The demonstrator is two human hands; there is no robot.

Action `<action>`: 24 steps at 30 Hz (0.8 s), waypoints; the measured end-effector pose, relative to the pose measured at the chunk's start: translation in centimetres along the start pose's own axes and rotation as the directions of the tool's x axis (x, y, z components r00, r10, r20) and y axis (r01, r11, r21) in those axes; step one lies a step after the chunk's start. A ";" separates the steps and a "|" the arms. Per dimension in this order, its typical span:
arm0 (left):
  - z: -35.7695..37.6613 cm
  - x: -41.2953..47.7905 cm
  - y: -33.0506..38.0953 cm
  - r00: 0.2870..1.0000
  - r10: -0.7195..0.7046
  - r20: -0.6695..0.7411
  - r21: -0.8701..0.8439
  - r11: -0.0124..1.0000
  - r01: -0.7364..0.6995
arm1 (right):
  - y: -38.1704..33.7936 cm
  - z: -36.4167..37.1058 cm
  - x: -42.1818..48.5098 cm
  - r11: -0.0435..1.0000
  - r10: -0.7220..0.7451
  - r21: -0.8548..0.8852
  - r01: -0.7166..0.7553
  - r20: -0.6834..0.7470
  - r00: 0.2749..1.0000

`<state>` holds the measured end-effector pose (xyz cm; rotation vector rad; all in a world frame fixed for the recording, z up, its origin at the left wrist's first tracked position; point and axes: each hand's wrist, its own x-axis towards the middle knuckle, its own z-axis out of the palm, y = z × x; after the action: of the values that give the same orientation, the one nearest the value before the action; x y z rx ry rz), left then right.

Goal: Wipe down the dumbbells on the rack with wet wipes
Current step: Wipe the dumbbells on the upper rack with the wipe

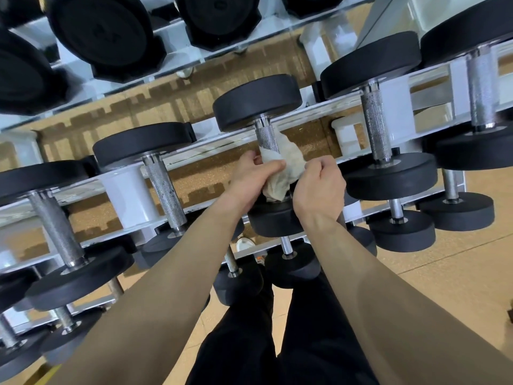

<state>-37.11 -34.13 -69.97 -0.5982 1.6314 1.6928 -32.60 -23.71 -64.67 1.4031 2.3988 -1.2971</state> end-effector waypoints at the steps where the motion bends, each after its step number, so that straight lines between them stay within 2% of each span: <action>1: 0.5 0.2 0.1 0.999 -0.007 0.032 -0.038 0.999 0.008 | 0.0 0.0 0.0 1.000 0.000 -0.001 0.000 -0.003 1.000; 6: 1.4 0.2 0.5 0.960 -0.077 0.269 -0.270 0.951 0.151 | -0.1 0.1 -0.1 1.000 0.010 -0.003 -0.010 0.001 1.000; 10: 1.0 0.0 0.8 0.943 -0.120 0.311 -0.192 0.964 0.186 | -0.1 0.0 -0.1 1.000 0.008 0.007 -0.008 -0.005 1.000; 16: 0.8 0.4 1.2 0.921 -0.243 0.303 -0.035 0.963 0.266 | -0.3 0.0 -0.1 1.000 0.007 -0.001 -0.007 0.015 1.000; 20: 1.0 0.4 1.7 0.885 -0.339 0.320 -0.020 0.931 0.364 | -0.3 0.0 -0.2 1.000 0.009 -0.011 -0.009 0.025 1.000; 24: 1.7 1.0 2.7 0.911 -0.330 0.248 -0.130 0.920 0.369 | -0.2 0.0 -0.1 1.000 -0.003 -0.007 0.003 0.012 1.000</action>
<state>-39.59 -32.18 -68.77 -0.7129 1.1459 1.5764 -32.71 -23.83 -64.47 1.3861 2.3962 -1.2923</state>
